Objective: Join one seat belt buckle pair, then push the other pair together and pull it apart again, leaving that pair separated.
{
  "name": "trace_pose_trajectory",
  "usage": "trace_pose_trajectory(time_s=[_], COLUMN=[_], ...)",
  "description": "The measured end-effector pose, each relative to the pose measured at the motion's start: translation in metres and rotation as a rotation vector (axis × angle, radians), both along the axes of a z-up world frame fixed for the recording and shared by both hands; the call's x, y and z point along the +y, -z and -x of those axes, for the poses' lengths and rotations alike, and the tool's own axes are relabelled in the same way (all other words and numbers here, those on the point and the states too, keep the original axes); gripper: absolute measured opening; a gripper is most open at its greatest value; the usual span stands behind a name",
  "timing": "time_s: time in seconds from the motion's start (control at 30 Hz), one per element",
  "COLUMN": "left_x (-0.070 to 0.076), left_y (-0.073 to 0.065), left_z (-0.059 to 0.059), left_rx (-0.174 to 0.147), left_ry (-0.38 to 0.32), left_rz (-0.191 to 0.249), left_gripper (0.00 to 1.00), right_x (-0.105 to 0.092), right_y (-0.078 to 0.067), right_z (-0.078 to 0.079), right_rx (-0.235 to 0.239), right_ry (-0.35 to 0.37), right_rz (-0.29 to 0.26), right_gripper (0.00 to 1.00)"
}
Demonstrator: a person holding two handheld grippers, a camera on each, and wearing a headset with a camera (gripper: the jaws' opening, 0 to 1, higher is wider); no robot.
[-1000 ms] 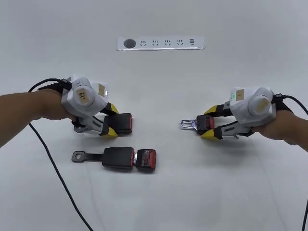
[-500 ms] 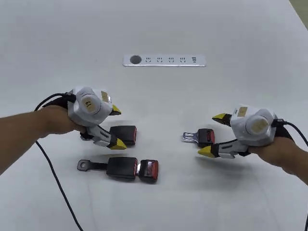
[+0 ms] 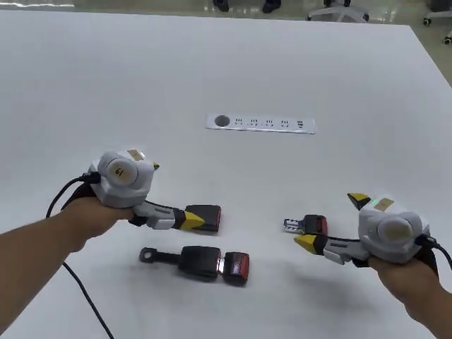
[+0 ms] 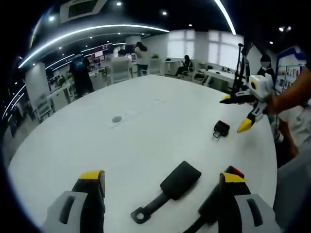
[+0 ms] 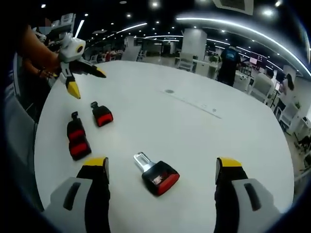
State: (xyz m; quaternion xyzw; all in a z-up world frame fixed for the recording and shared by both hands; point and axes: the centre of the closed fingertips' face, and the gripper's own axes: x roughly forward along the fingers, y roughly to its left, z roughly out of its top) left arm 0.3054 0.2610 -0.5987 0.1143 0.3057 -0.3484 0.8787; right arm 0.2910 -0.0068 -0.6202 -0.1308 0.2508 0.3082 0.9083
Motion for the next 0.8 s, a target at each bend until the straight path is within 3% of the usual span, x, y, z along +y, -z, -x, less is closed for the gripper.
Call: trace_pose_trajectory(time_s=[0.1, 0.13, 0.17, 0.23, 0.4, 0.47, 0.57, 0.8], left_x=[0.011, 0.014, 0.015, 0.022, 0.036, 0.038, 0.043, 0.050], left_y=[-0.005, -0.013, -0.018, -0.020, -0.017, -0.023, -0.024, -0.030], left_z=[0.007, 0.008, 0.010, 0.017, 0.042, 0.052, 0.063, 0.090], left_rx=[-0.017, -0.061, -0.076, -0.063, -0.040, -0.048, -0.044, -0.067], left_ry=[-0.032, -0.064, -0.080, -0.120, -0.134, -0.150, -0.163, -0.161], left_rz=[0.005, 0.011, 0.034, 0.081, 0.097, 0.109, 0.126, 0.156], left_gripper=[1.00, 1.00, 1.00, 1.00, 1.00, 1.00, 1.00, 1.00], right_x=[0.000, -0.001, 0.001, 0.002, 0.008, 0.009, 0.012, 0.013], right_y=[-0.001, -0.001, -0.002, -0.005, -0.014, -0.014, -0.023, -0.042], right_z=[0.003, 0.004, 0.009, 0.015, 0.034, 0.038, 0.048, 0.067], right_rx=[0.004, 0.007, 0.020, 0.001, -0.014, -0.022, -0.027, -0.069], right_ry=[0.022, 0.026, 0.039, 0.057, 0.090, 0.094, 0.109, 0.117], right_rz=[-0.015, -0.018, -0.035, -0.041, -0.076, -0.080, -0.109, -0.116], right_gripper=[0.95, 0.94, 0.93, 0.95, 0.97, 0.98, 1.00, 1.00])
